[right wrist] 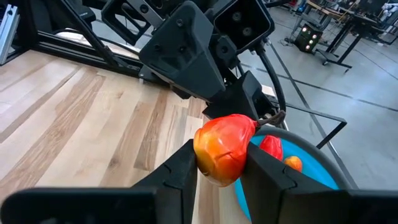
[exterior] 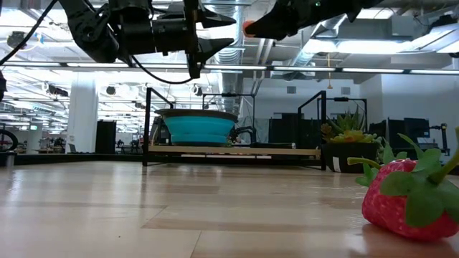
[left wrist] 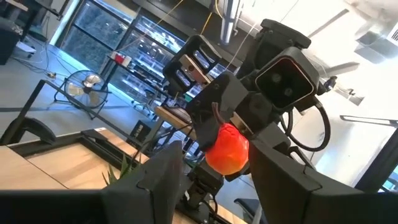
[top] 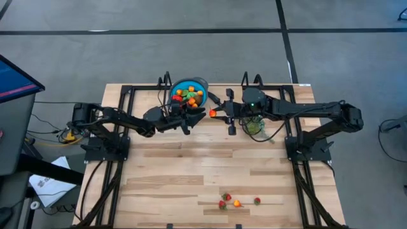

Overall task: Pick & Place Fruit
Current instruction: Put the pear into the basket

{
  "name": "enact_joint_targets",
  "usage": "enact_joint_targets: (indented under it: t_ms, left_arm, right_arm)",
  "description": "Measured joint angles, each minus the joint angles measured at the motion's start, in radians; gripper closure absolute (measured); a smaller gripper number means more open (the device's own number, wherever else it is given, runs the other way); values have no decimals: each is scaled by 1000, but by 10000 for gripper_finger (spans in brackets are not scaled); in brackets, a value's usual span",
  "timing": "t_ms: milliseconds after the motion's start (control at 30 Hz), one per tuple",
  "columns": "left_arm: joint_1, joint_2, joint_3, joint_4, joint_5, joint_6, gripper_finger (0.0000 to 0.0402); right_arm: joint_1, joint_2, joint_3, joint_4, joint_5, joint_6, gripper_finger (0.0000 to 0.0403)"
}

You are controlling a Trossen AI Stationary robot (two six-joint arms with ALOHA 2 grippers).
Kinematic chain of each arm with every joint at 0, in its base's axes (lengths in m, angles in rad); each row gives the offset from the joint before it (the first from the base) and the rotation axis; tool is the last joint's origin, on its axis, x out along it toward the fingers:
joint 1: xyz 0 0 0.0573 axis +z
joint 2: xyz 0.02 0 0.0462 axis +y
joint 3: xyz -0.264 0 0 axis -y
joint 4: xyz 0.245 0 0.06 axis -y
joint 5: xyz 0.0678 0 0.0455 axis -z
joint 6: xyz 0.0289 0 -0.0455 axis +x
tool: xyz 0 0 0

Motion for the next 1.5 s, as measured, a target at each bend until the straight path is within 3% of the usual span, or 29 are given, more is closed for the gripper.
enact_joint_targets:
  t_ms: [367, 600, 733, 1500]
  left_arm:
    - [0, 7, 3, 0, -1, 2, 227]
    - [-6, 106, 101, -6, 24, 1, 221]
    - [-5, 109, 120, -8, 58, 8, 221]
    - [-3, 109, 129, -33, 18, 21, 221]
  right_arm:
    - [-7, 0, 0, 1, 0, -18, 305]
    - [-13, 1, -1, 0, 0, -26, 305]
    - [-28, 0, 0, 5, -4, -26, 305]
    - [-30, 0, 2, -29, -54, -79, 305]
